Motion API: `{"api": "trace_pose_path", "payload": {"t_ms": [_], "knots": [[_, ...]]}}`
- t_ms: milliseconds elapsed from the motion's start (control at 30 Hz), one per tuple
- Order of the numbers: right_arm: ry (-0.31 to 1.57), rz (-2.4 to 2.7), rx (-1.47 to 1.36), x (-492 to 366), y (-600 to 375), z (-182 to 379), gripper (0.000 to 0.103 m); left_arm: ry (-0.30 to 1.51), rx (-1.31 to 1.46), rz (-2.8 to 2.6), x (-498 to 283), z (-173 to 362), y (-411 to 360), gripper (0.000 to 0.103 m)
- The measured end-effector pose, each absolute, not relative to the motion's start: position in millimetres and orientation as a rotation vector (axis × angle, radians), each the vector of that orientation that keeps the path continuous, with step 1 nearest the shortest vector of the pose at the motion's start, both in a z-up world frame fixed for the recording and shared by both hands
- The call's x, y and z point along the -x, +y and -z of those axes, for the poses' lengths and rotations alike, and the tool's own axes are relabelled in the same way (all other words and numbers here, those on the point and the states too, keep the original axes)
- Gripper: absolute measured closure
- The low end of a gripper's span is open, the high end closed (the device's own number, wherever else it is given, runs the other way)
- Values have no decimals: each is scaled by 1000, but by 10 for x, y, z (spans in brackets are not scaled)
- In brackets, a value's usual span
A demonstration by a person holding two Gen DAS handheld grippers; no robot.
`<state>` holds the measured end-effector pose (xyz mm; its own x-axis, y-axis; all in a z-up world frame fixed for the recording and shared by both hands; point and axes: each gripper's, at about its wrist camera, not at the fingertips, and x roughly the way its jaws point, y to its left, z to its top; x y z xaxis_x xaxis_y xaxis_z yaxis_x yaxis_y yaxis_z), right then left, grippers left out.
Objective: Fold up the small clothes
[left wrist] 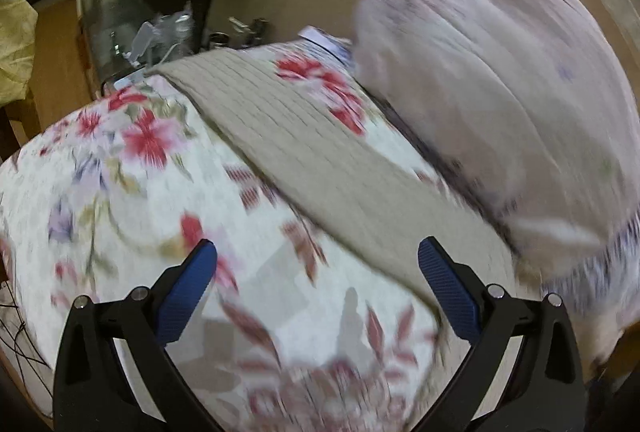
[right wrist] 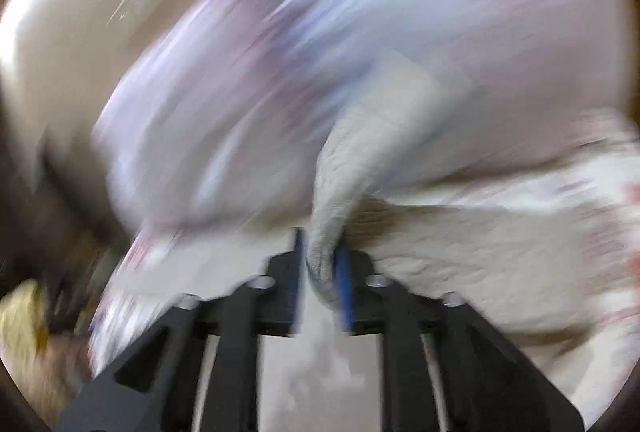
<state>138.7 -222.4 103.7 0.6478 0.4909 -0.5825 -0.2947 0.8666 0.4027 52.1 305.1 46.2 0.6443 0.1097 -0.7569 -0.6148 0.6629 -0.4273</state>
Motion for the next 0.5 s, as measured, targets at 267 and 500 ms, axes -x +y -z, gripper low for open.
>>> {"api": "trace_pose_path", "payload": {"t_ms": [267,500], "knots": [[956,-546,-200,-945,-1387,-599,32,786,867,-502,-786,-204,3830,24],[1018,-271,-353,-959,-2273,-458,28,716,1039,-519,-848,-172,4304,46]]}}
